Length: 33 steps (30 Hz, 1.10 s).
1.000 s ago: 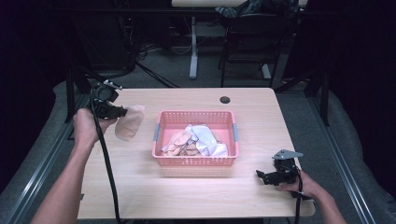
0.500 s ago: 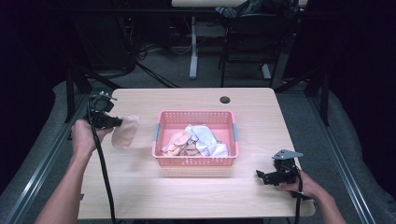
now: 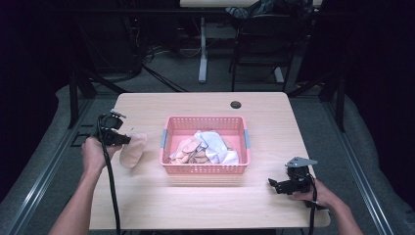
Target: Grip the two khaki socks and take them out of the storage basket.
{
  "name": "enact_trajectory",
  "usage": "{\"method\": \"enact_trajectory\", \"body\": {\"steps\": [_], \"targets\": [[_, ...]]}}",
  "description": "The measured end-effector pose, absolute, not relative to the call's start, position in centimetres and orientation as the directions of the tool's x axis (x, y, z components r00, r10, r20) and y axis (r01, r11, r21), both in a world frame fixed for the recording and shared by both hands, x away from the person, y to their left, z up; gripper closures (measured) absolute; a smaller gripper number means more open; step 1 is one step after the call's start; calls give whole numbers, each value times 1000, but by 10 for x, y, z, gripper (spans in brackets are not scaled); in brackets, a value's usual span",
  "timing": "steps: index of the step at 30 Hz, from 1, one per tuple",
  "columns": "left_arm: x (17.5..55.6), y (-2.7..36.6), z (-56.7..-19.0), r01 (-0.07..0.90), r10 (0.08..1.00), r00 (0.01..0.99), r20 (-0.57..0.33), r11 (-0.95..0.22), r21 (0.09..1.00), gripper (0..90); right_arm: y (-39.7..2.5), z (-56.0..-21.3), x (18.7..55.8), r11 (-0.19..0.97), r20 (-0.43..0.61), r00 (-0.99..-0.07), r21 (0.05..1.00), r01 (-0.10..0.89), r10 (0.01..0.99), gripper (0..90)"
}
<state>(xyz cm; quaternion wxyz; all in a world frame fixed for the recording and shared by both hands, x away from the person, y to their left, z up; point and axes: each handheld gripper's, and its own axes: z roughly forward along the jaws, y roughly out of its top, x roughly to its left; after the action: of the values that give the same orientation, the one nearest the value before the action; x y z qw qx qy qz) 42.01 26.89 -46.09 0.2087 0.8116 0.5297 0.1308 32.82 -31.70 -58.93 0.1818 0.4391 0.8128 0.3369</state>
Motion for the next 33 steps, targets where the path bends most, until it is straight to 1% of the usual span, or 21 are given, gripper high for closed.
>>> {"method": "enact_trajectory", "body": {"steps": [15, 23, 29, 33], "targets": [[420, 270, -507, 846, 924, 379, -42, -328, 421, 878, -317, -589, 328, 387, 1, -549, 707, 591, 836, 0], [421, 272, -523, 861, 929, 367, -57, -316, 399, 872, -317, -589, 328, 387, 1, -548, 707, 591, 837, 0], [421, 273, -532, 872, 930, 362, -62, -314, 377, 843, -317, -589, 328, 387, 0, -548, 707, 591, 837, 0], [420, 276, -538, 879, 932, 351, -89, -296, 373, 777, -317, -589, 328, 387, 0, -548, 708, 591, 837, 0]]}}
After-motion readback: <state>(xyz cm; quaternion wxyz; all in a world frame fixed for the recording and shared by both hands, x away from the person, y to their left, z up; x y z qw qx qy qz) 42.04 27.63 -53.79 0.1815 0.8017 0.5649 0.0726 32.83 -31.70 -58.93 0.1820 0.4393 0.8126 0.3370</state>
